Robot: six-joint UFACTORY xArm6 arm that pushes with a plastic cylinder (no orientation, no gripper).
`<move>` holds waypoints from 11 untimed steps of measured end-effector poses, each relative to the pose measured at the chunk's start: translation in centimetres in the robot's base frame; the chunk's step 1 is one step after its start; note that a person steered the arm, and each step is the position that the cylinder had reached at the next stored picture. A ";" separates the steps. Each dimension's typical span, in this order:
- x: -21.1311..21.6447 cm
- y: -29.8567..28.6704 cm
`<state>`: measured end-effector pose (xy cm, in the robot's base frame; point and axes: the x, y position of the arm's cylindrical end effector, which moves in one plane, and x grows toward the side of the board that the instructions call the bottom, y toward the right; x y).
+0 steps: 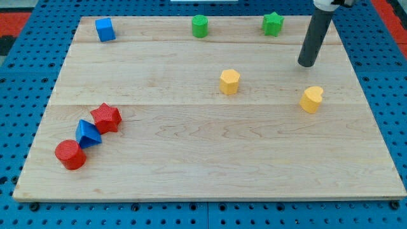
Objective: Place the blue triangle at the center left of the board
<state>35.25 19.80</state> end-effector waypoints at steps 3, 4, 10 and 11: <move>15.5 -14.3; 19.4 -27.2; 8.8 -43.9; 7.9 -44.3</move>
